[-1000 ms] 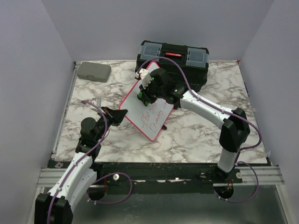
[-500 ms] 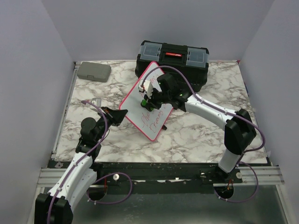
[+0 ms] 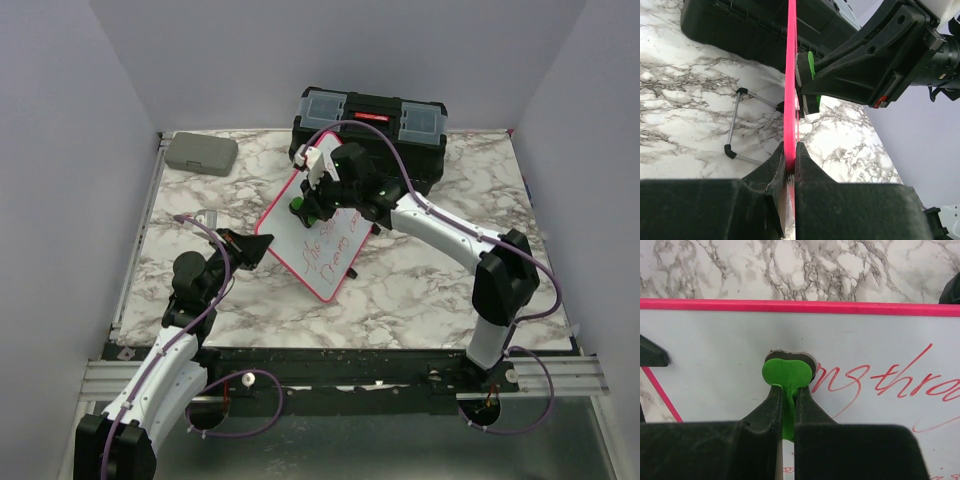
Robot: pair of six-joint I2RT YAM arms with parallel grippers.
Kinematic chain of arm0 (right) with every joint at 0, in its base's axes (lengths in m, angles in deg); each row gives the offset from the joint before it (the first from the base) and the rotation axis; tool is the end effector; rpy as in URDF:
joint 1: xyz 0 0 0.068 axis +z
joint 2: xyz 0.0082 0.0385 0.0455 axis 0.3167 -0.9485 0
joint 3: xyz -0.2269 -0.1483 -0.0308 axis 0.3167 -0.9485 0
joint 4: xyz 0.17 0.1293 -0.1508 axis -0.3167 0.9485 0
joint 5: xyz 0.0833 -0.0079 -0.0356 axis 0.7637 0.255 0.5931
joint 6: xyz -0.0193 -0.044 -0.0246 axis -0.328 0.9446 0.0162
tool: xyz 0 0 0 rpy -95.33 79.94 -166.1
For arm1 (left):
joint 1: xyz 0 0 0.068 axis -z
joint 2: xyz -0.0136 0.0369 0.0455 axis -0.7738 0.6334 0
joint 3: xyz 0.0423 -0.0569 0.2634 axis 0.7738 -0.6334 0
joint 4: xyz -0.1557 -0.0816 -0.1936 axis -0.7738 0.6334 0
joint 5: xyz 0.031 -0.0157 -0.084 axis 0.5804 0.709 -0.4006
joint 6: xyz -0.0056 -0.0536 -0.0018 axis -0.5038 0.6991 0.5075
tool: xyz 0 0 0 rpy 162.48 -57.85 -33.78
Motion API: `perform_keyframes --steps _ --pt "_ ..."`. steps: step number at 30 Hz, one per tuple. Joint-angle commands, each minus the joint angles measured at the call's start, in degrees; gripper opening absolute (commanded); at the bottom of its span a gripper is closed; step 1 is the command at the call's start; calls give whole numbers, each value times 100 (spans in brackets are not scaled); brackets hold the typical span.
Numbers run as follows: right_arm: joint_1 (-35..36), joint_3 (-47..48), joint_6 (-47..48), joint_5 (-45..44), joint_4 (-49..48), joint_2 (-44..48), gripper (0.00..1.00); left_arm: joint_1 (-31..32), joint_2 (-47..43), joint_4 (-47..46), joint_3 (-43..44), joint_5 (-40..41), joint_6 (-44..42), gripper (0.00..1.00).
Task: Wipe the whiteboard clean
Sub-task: Erase the whiteboard at the whiteboard stand.
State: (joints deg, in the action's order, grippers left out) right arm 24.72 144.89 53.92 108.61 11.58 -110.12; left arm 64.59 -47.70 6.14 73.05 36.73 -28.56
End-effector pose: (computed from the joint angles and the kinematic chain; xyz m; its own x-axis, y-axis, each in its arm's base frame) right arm 0.3024 0.3004 0.3072 -0.2099 -0.4282 -0.8789 -0.9089 0.4167 0.0140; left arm 0.1622 -0.0525 0.2398 -0.3747 -0.5867 -0.7179 0.4061 0.5922 -0.6960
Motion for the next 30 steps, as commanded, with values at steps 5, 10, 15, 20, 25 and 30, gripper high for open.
perform_keyframes --steps 5,10,15,20,25,30 --pt "427 -188 220 1439 -84 -223 1 131 -2 -189 167 -674 -152 0" --pt "630 -745 492 1729 -233 6 1 131 21 -266 163 -638 -85 0" --pt "433 -1068 -27 319 -877 190 1 131 -25 -253 157 -638 -68 0" --pt "-181 -1153 -643 -188 -1418 227 1 131 -44 -224 158 -647 -81 0" --pt "-184 -1293 -631 -377 -1827 249 1 131 -22 -240 165 -660 -67 0" --pt "-157 -1534 -483 455 -1907 307 1 131 -32 -205 191 -647 -77 0"
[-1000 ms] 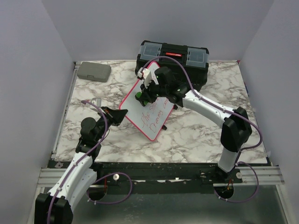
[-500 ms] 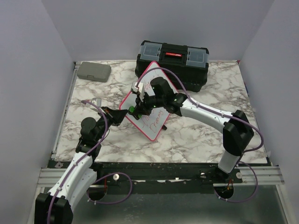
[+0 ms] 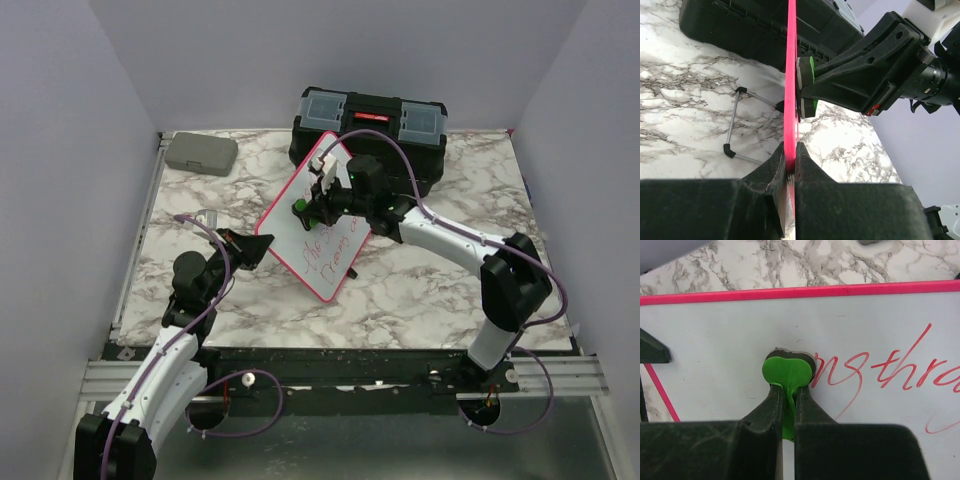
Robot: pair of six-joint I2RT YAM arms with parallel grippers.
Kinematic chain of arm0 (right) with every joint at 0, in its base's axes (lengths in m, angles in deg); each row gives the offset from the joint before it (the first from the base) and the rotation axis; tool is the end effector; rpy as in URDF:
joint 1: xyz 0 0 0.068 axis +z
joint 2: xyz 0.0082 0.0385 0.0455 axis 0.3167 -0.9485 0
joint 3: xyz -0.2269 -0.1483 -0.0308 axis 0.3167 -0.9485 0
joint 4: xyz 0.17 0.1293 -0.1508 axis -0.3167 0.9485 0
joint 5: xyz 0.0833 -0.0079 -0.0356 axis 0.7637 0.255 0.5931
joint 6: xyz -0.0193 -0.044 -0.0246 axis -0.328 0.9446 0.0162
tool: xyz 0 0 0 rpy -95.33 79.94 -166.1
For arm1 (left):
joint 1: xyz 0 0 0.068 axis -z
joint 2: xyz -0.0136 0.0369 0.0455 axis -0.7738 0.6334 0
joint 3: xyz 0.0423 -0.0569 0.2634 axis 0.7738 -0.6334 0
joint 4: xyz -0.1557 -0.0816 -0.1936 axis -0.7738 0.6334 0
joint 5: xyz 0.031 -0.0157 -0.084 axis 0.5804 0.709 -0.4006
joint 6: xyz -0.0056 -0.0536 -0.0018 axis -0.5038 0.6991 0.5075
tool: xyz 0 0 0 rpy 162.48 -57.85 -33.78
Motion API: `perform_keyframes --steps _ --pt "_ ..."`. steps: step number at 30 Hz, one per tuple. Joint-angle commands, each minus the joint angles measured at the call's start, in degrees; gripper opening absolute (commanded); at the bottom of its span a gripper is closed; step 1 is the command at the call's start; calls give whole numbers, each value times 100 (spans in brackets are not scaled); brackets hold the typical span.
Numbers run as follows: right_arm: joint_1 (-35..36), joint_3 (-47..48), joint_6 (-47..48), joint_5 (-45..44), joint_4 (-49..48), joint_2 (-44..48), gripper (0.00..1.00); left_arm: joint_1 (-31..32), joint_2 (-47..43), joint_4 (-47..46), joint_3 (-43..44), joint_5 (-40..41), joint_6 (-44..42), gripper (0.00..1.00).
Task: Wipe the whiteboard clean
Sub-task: Erase the whiteboard at the whiteboard stand.
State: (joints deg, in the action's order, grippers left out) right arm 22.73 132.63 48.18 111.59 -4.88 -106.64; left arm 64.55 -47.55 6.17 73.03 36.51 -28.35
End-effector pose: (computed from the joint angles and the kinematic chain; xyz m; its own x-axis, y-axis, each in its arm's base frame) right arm 0.3009 0.2817 0.2852 -0.2202 -0.2906 -0.9312 -0.8961 0.4374 0.0754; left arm 0.1625 -0.0525 0.2393 -0.3805 -0.5871 -0.7146 0.4042 0.5894 -0.6994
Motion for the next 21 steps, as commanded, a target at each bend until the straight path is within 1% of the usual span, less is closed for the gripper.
perform_keyframes --steps 1,5,9,11,13,16,21 --pt "95 -362 109 379 -276 -4 1 136 -34 -207 202 -631 -112 0" --pt "510 -566 294 618 -349 137 1 136 49 -266 238 -651 -77 0" --pt "605 -533 128 619 -483 136 1 136 59 -270 260 -656 -57 0" --pt "605 -468 88 278 -510 138 1 136 50 -243 264 -651 -71 0" --pt "565 -382 37 -307 -541 114 1 136 43 -226 264 -652 -75 0" --pt "285 -192 -134 -819 -605 5 1 136 43 -225 267 -660 -74 0" --pt "-91 -29 -173 -1010 -626 -145 1 136 30 -207 273 -666 -83 0"
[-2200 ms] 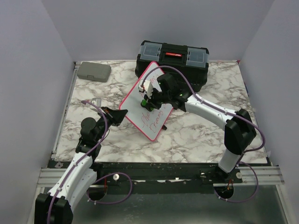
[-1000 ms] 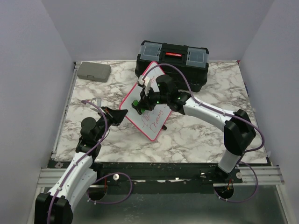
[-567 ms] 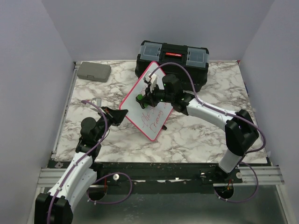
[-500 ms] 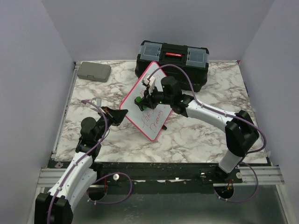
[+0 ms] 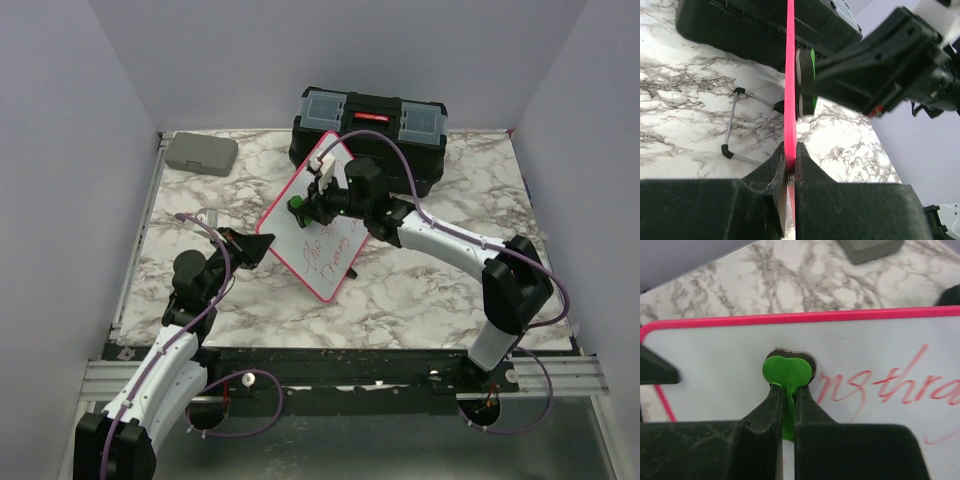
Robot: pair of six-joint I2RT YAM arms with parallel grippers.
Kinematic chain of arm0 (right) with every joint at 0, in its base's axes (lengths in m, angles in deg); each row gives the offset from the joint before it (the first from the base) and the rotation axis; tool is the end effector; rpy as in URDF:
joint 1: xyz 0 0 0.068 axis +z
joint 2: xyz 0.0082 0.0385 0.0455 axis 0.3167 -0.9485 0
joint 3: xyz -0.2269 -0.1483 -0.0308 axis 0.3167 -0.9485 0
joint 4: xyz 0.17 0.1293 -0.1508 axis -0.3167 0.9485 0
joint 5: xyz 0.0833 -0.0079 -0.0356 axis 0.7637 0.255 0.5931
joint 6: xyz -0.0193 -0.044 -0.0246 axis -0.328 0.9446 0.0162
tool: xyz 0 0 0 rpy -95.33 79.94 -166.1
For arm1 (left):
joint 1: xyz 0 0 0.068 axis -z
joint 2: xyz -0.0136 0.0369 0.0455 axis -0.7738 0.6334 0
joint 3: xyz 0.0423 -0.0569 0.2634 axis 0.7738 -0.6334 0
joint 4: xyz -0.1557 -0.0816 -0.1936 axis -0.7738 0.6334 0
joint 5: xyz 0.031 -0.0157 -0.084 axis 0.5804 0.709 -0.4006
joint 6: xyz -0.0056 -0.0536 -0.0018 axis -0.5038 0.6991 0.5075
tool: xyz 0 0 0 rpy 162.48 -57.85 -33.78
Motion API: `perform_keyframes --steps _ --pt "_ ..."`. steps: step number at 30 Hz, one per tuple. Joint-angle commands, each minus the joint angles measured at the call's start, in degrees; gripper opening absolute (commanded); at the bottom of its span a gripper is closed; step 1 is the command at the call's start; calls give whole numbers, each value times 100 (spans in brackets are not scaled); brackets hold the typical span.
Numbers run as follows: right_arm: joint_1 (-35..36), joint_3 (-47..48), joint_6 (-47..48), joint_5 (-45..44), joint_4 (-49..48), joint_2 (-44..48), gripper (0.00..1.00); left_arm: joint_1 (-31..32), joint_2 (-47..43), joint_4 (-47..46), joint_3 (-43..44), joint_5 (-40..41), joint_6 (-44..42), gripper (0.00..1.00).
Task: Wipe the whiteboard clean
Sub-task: Erase the whiteboard at the whiteboard stand.
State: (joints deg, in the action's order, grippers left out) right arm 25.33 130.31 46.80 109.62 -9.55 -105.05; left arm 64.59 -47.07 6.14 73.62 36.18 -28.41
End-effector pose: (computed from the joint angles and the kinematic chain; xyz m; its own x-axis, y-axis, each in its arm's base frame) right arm 0.2851 0.2909 0.2899 -0.1828 -0.2476 -0.9515 -0.9010 0.4294 0.0614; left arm 0.1637 -0.0532 0.2417 -0.3821 -0.5843 -0.7159 0.4100 0.5871 -0.6980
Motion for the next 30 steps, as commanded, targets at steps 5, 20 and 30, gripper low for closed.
perform_keyframes --steps 5,20,30 --pt "-354 91 175 -193 -95 -333 1 131 -16 -205 214 -649 -83 0" --pt "-148 526 215 -101 740 -372 1 131 45 -285 188 -662 -48 0" --pt "-600 981 -194 -542 949 -619 1 131 -27 -173 206 -658 -113 0"
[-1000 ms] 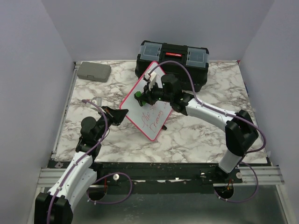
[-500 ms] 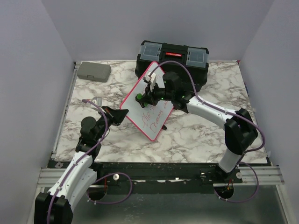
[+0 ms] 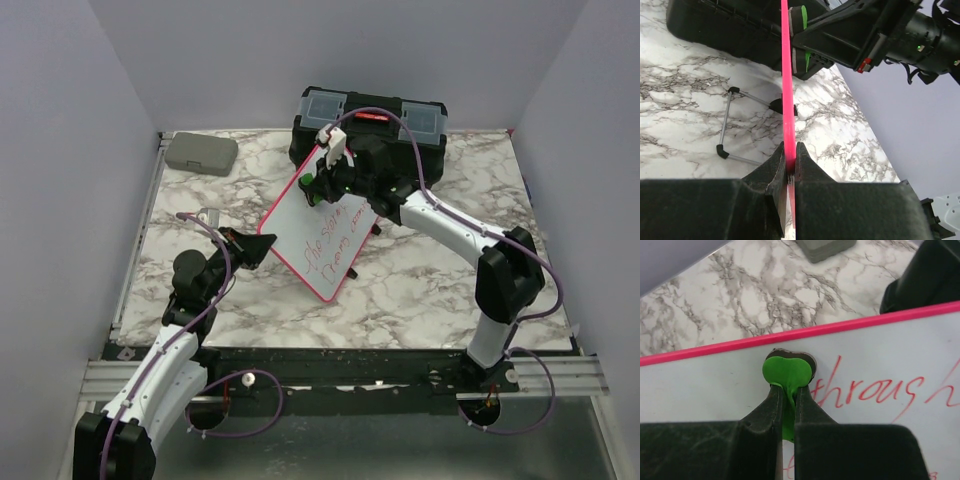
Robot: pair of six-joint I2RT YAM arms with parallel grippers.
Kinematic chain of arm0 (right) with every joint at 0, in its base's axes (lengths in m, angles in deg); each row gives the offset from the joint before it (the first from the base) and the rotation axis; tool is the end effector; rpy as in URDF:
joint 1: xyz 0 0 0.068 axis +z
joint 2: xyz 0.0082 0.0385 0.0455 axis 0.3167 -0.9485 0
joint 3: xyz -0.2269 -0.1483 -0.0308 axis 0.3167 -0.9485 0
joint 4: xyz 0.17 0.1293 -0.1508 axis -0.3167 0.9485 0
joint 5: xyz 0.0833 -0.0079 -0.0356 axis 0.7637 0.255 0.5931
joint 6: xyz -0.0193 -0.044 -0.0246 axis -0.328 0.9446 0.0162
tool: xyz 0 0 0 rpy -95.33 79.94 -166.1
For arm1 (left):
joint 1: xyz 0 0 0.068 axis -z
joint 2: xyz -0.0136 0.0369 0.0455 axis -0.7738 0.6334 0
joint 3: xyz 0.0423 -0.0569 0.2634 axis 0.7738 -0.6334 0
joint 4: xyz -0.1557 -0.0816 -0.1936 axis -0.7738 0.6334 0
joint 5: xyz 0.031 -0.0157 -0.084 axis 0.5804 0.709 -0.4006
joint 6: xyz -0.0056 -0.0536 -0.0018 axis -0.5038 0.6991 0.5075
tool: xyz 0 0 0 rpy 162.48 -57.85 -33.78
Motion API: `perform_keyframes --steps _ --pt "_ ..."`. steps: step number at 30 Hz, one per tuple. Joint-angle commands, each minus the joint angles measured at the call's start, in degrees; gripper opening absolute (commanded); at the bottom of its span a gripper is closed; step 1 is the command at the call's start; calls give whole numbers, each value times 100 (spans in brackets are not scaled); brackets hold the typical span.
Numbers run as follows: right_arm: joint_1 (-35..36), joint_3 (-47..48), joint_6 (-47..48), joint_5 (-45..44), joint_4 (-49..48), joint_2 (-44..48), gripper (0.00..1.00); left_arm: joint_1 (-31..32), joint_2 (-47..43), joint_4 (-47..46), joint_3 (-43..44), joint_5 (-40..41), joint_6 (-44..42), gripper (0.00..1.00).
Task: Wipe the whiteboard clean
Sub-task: Erase the whiteboard at the whiteboard stand.
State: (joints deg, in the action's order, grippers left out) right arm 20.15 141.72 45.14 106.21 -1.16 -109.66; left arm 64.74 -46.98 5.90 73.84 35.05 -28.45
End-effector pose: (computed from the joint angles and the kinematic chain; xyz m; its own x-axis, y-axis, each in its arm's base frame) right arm 0.3308 0.2778 0.3126 -0.2504 -0.2329 -0.9397 -0.8212 0.5652 0.0788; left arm 0.1635 -0.0543 0.2433 -0.3902 -0.5761 -0.7182 0.4277 0.5773 -0.6955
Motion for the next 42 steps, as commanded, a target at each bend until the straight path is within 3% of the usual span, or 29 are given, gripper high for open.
perform_keyframes --steps 1,8,12,17,22,28,36,42 --pt "-80 -293 69 44 118 -124 1 116 -21 -178 179 -553 -101 0" --pt "236 -1069 943 1265 41 361 1 116 56 -233 192 -554 -99 0" --pt "406 -977 924 1169 90 368 1 116 107 -256 226 -571 -78 0" --pt "350 -352 327 -122 114 52 1 116 82 -201 251 -575 -78 0" --pt "23 226 -38 -449 391 -266 1 116 -1 -120 262 -567 -106 0" --pt "-73 -341 247 -330 348 -166 1 116 17 -153 245 -571 -116 0" --pt "331 -1452 907 760 -134 293 1 116 97 -229 249 -571 -121 0" --pt "505 -918 640 546 -141 265 1 116 119 -260 245 -576 -80 0"
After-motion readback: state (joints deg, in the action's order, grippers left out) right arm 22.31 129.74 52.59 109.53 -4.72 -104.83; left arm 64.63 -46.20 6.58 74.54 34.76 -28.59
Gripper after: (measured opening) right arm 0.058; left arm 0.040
